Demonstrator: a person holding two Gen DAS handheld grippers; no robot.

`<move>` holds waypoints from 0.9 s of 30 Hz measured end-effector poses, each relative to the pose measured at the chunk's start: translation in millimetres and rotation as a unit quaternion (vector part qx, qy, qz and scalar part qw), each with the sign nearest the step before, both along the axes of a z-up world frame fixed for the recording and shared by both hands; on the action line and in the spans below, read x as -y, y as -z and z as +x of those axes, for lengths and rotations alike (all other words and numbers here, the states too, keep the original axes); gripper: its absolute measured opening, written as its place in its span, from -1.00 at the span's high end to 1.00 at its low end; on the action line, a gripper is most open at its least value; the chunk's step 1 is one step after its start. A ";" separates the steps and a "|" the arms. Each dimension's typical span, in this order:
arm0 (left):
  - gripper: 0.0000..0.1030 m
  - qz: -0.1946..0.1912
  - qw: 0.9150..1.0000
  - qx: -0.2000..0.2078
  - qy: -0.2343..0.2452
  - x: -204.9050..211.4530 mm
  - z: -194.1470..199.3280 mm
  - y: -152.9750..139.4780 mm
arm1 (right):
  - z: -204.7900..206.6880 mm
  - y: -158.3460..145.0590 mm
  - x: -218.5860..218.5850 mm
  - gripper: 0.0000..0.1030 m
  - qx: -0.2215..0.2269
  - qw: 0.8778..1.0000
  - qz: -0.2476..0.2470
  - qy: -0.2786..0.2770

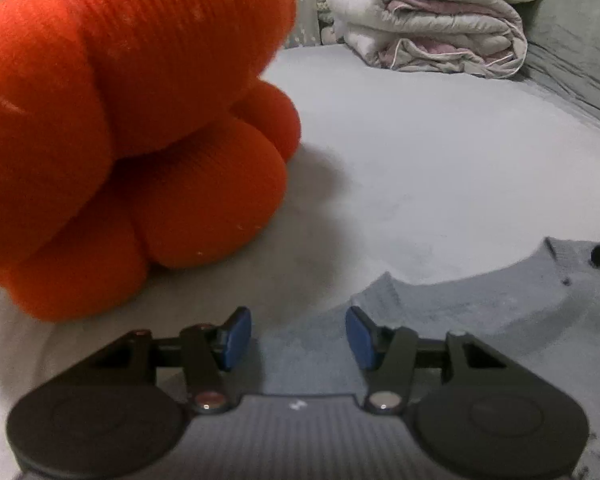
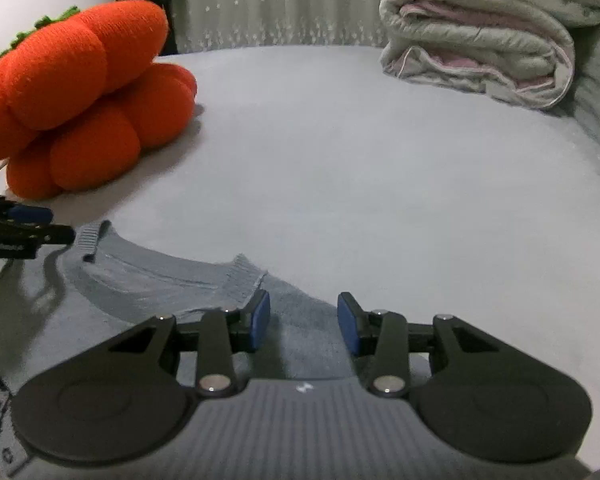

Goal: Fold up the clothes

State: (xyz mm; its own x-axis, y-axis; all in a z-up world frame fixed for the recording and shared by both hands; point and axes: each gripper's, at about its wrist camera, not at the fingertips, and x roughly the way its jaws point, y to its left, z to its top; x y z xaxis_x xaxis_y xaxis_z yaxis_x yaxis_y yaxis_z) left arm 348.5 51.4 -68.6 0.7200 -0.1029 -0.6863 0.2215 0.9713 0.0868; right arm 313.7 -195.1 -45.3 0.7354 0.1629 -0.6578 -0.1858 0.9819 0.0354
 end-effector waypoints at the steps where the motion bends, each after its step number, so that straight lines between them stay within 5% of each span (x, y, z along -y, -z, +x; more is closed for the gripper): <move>1: 0.00 -0.007 1.000 0.004 -0.001 -1.2 0.6 2.3 | 1.3 4.3 -1.6 0.18 0.003 1.000 -0.005 -0.003; 4: 0.54 -0.033 0.999 0.007 0.002 -4.4 -3.0 5.8 | 4.7 16.9 -6.5 0.13 0.014 1.000 -0.019 -0.011; 5: 0.89 -0.039 0.999 0.008 0.005 -2.4 -3.9 7.1 | 2.4 19.5 -9.2 0.13 0.024 0.999 -0.027 -0.013; 6: 0.98 -0.036 0.999 0.012 0.007 0.7 -6.3 7.1 | 0.2 21.8 -11.7 0.25 0.033 0.999 -0.034 -0.015; 9: 0.99 -0.026 0.999 0.047 0.003 8.7 -15.8 2.6 | -2.6 21.7 -13.7 0.87 0.045 0.999 -0.023 -0.020; 14: 0.99 -0.046 0.993 0.107 -0.034 -1.4 -18.2 -4.3 | -8.7 3.7 -12.6 0.89 0.113 0.993 -0.037 0.016; 17: 0.98 -0.025 0.996 0.084 -0.033 -0.8 -10.2 13.9 | 4.6 6.1 -12.0 0.98 0.101 0.994 -0.046 0.023; 23: 0.85 -0.002 0.997 0.071 -0.039 4.2 -9.6 13.9 | 17.2 25.5 -12.7 0.94 0.064 0.996 -0.050 0.030; 27: -0.07 0.017 0.996 0.072 -0.045 9.5 -26.8 1.1 | 9.8 15.0 -12.2 0.43 0.057 0.997 -0.043 0.042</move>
State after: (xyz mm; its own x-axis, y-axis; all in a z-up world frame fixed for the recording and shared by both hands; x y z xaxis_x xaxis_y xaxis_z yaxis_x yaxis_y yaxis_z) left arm 321.6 41.9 -69.7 0.8163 -0.0125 -0.5774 0.1167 0.9827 0.1438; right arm 323.5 -183.0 -60.3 0.8152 0.0450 -0.5774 -0.1017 0.9926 -0.0662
